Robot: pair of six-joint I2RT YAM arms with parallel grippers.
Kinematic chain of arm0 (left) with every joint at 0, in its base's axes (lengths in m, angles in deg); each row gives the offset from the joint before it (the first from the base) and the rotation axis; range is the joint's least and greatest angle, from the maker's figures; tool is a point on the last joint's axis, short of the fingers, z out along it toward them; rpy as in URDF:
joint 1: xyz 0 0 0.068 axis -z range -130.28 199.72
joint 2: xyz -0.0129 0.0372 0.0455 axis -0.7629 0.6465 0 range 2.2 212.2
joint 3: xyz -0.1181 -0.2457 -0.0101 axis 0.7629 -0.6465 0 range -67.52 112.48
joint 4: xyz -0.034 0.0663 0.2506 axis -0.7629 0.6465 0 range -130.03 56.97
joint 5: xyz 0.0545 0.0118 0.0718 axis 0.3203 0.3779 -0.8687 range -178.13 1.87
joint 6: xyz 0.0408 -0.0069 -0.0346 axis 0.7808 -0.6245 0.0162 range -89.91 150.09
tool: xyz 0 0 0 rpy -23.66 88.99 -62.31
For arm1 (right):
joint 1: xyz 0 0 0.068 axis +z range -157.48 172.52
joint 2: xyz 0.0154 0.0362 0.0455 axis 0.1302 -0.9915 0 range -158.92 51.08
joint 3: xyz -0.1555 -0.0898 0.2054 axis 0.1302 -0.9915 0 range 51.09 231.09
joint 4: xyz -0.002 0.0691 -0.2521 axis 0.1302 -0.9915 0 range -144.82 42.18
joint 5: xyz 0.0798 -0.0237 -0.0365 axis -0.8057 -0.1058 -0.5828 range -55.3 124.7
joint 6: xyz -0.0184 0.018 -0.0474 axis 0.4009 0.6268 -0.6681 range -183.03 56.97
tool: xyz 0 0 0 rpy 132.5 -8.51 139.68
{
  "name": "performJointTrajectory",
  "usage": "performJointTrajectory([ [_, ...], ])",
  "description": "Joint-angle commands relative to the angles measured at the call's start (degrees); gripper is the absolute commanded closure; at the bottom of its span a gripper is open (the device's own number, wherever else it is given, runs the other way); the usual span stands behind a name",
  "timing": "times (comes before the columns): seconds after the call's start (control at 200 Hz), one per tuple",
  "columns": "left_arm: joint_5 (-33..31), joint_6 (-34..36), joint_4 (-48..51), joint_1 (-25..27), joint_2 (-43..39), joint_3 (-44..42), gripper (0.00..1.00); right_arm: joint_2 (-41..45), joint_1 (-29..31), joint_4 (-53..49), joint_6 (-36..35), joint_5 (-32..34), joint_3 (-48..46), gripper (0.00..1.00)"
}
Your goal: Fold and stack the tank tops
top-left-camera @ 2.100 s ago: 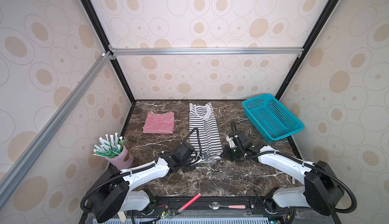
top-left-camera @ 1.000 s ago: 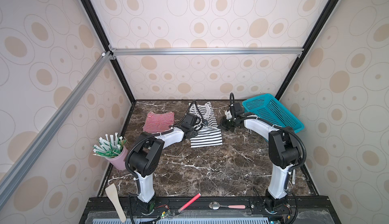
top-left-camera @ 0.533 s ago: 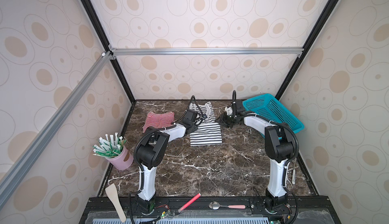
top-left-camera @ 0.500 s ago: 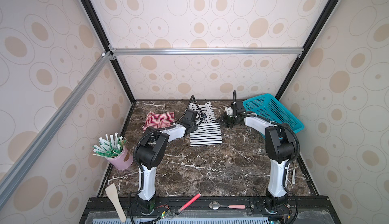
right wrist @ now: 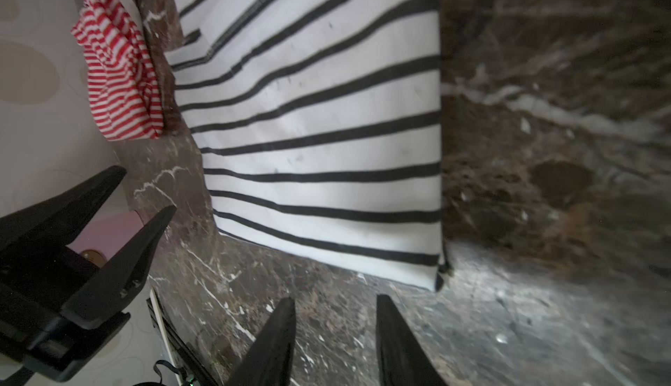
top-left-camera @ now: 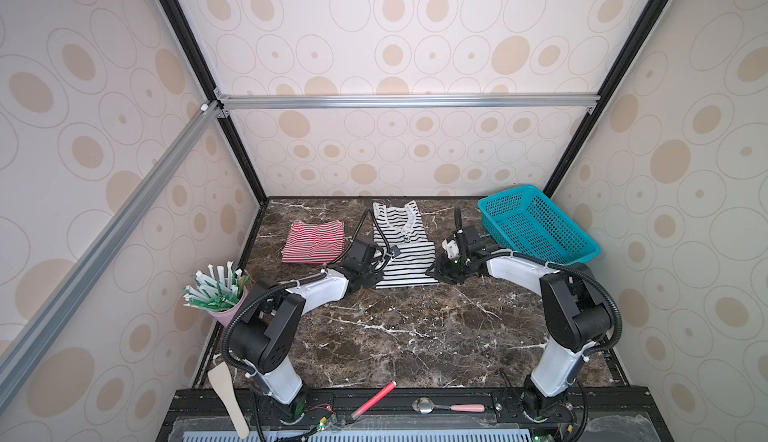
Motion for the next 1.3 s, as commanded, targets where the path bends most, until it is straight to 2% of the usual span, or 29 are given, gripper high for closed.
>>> performJointTrajectory([
  [0.0, 1.01, -1.03, -1.25, 1.31, -2.83, -2.22, 0.53, 1.77, -0.35, 1.54, 0.89, 1.41, -3.14, 0.60],
  [0.325, 0.17, -3.48, -2.47, 1.99, -6.28, -5.94, 0.52, -1.98, -0.67, 7.10, 3.73, 2.28, -6.47, 0.60],
  [0.52, -0.19, -3.03, -1.58, 1.99, -8.29, -7.01, 0.52, -4.92, -3.48, 9.06, 5.59, 2.27, -7.06, 0.63],
  [0.765, 0.20, -3.01, -0.41, 2.07, -9.68, -7.70, 0.52, -6.94, -3.54, 9.64, 5.90, 0.47, -5.67, 0.69],
  [0.905, 0.42, -2.75, -0.02, 2.17, -9.42, -7.44, 0.52, -7.10, -2.94, 9.45, 5.47, -2.15, -5.25, 0.71],
  [1.291, 1.43, -2.37, 0.30, 2.26, -8.99, -7.26, 0.53, -3.88, -2.27, 6.55, 4.04, -1.11, -5.93, 0.74],
])
